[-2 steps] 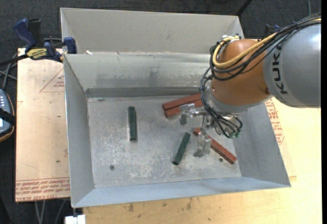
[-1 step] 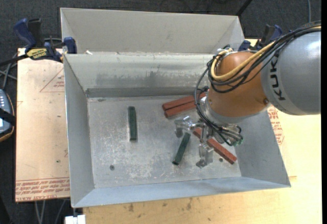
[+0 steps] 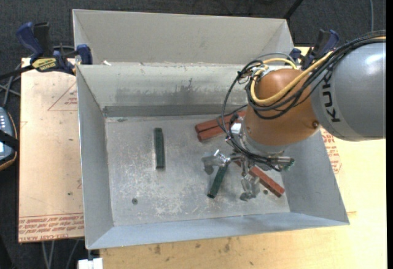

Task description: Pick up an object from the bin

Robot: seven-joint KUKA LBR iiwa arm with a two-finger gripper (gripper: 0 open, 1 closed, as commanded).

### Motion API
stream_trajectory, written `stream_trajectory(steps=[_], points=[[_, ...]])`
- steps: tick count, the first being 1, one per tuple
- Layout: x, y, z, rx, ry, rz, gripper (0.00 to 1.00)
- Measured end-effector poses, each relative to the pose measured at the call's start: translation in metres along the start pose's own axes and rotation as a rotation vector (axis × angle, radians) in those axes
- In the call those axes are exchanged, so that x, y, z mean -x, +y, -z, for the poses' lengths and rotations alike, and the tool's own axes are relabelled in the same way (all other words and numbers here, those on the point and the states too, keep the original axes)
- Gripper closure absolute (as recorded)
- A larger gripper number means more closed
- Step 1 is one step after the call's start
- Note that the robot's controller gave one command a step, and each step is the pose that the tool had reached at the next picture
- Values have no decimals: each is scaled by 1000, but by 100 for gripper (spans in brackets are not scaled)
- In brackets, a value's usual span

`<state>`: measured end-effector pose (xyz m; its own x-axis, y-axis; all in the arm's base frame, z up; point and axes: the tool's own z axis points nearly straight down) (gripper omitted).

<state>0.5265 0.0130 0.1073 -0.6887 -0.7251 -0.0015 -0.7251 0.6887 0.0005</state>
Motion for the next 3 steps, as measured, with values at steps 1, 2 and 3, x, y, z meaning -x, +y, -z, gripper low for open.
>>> stream_trajectory(steps=[1, 2, 3], points=[[1, 7, -39, 2, 1, 18, 0], [9, -5, -37, -1, -2, 119, 100], [9, -5, -37, -1, -2, 119, 100]])
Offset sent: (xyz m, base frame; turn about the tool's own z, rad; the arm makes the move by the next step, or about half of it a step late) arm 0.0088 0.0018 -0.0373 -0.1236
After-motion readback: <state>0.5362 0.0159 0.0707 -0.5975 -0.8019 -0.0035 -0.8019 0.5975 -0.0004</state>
